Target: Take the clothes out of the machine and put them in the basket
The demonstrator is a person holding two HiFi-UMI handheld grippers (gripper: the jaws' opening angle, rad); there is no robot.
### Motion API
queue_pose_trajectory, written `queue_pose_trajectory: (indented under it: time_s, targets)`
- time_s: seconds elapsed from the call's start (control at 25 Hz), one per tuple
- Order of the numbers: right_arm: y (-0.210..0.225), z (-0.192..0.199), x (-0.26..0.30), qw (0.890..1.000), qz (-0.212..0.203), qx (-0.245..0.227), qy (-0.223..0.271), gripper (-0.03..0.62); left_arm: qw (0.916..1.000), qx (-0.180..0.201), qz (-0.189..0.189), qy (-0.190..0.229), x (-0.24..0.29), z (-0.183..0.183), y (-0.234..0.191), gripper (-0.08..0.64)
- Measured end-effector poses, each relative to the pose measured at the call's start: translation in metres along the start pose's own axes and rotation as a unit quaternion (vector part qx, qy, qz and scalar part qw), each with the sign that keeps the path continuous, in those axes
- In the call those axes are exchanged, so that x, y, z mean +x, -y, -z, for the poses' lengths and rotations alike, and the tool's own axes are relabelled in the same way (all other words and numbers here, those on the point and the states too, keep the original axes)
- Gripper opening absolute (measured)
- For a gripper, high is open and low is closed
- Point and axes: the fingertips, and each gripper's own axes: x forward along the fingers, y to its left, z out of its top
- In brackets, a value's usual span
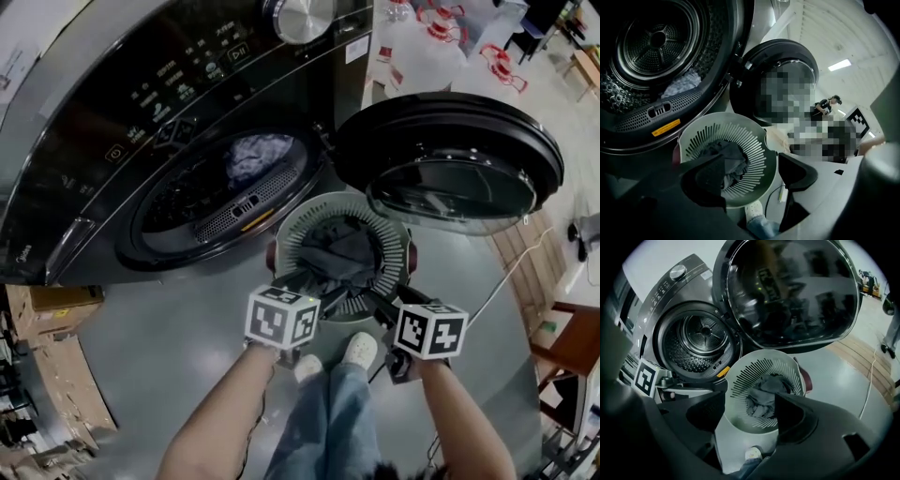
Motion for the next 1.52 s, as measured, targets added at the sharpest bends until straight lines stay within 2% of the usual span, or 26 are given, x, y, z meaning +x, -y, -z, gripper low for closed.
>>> queue_pose_trajectory:
  time_s: [0.28,0.44,0.6,0.76,0.92,1.04,1.36,1.52]
  targets:
    - [0.006,-0.015,-0.012,1.0,-0.008,-0.018,-0.015,0.318,0.9966,-0.016,-0.08,0.007,-0.015,-0.016,-0.022,0.33]
    - [0.01,-0.019,-0.023,0.999,-0.011,-0.031,-0.026,0.313,0.9884,-0.023,-0.148,0.025,-0.031,-0.028,-0.039,0.336]
    - [0.015,-0.023,-0.027,0.999,-0.007,-0.037,-0.028,0.311,0.9809,-0.031,-0.189,0.032,-0.047,-0.035,-0.054,0.341]
    - [0.009,-0.024,-0.022,0.999,-0.014,-0.039,-0.026,0.311,0.9731,-0.023,-0.226,0.038,-0.061,-0.041,-0.077,0.345]
    - [0.002,-0.02,-0.007,0.999,-0.015,-0.046,-0.025,0.311,0.9667,-0.004,-0.252,0.047,-0.065,-0.053,-0.101,0.345]
    - [0.002,-0.014,0.005,0.999,-0.008,-0.044,-0.023,0.311,0.9638,0.028,-0.26,0.051,-0.059,-0.068,-0.124,0.345]
    - [0.003,-0.01,0.055,0.999,0.021,-0.04,-0.01,0.311,0.9476,0.073,-0.299,0.085,-0.054,-0.125,-0.198,0.345]
    - [0.002,-0.007,0.088,0.998,0.034,-0.056,-0.016,0.311,0.9423,0.099,-0.304,0.099,-0.048,-0.154,-0.226,0.345]
